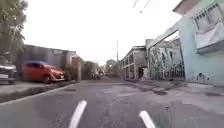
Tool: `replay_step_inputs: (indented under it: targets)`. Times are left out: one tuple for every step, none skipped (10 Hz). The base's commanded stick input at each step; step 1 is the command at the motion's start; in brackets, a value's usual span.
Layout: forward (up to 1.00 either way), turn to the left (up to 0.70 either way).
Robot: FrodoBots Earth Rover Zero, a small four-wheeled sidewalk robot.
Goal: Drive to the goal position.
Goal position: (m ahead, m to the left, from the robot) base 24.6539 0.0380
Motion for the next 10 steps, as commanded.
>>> replay_step_inputs:
  targets:
    - [0.85,0.0]
    - [0.85,0.0]
    - [0.85,0.0]
    - [0.85,0.0]
    - [0.85,0.0]
    - [0.85,0.0]
    - [0.85,0.0]
    - [0.85,0.0]
    - [0.85,0.0]
    - [0.85,0.0]
